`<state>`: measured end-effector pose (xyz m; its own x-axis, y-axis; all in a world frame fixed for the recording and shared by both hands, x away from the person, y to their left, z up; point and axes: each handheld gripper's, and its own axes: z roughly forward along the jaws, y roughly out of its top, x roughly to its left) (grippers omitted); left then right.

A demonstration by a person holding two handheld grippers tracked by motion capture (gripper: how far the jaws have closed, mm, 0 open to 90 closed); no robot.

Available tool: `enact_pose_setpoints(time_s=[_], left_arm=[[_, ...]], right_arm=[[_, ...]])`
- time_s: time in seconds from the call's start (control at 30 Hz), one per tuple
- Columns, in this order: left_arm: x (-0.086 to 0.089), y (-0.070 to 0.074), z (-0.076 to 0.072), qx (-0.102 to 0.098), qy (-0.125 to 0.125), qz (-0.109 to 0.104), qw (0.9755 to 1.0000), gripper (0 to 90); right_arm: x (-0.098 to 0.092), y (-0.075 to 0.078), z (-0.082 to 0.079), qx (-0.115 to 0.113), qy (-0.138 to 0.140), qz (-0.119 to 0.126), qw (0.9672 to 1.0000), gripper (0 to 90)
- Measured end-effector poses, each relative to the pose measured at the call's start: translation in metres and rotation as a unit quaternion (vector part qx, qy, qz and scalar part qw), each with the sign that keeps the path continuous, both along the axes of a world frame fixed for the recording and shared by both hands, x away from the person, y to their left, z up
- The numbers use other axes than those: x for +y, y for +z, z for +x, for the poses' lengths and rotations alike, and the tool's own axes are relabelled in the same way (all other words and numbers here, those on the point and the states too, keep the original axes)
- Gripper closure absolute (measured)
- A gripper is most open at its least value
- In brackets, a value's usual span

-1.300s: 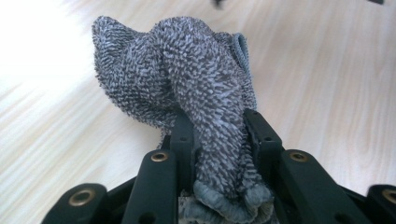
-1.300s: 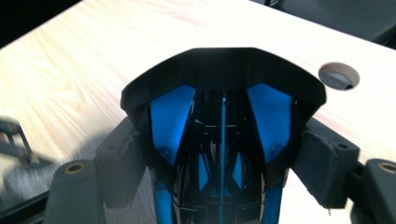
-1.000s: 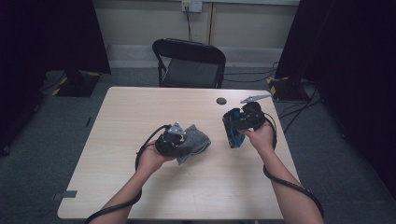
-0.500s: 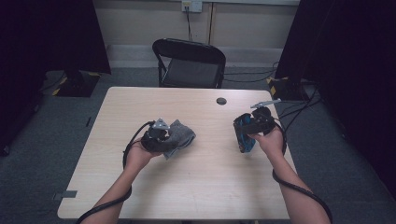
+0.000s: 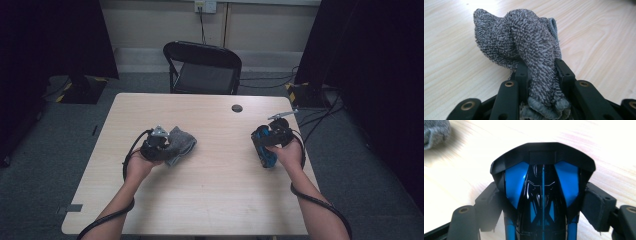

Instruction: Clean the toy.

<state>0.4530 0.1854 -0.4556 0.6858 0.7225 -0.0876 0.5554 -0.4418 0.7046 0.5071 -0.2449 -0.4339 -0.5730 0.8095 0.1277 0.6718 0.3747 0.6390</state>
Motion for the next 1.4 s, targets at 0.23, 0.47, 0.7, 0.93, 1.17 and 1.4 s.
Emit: enact_pose_setpoints(time_s=[0.23, 0.47, 0.7, 0.93, 1.17, 1.4], left_arm=[[0.002, -0.014, 0.004, 0.009, 0.013, 0.003, 0.9999, 68.1], [-0.003, -0.015, 0.002, 0.006, 0.014, 0.011, 0.9998, 65.5], [-0.002, -0.019, 0.002, 0.008, 0.014, 0.016, 0.9997, 63.8], [0.0, -0.024, 0.003, 0.018, 0.02, 0.012, 0.9996, 62.4], [0.0, -0.026, 0.003, 0.017, 0.02, 0.018, 0.9995, 59.2], [0.0, -0.029, 0.002, 0.012, 0.02, 0.019, 0.9996, 53.3]], right_arm=[[0.007, -0.018, 0.007, 0.005, -0.006, -0.008, 0.9999, 25.3], [0.014, -0.031, 0.01, 0.008, -0.008, -0.021, 0.9997, 25.3], [0.018, -0.042, 0.013, 0.014, -0.006, -0.025, 0.9996, 25.2], [0.022, -0.047, 0.015, 0.02, 0.0, -0.032, 0.9993, 25.1], [0.024, -0.05, 0.015, 0.021, 0.005, -0.039, 0.999, 25.0], [0.026, -0.051, 0.015, 0.017, 0.01, -0.046, 0.9987, 24.9]])
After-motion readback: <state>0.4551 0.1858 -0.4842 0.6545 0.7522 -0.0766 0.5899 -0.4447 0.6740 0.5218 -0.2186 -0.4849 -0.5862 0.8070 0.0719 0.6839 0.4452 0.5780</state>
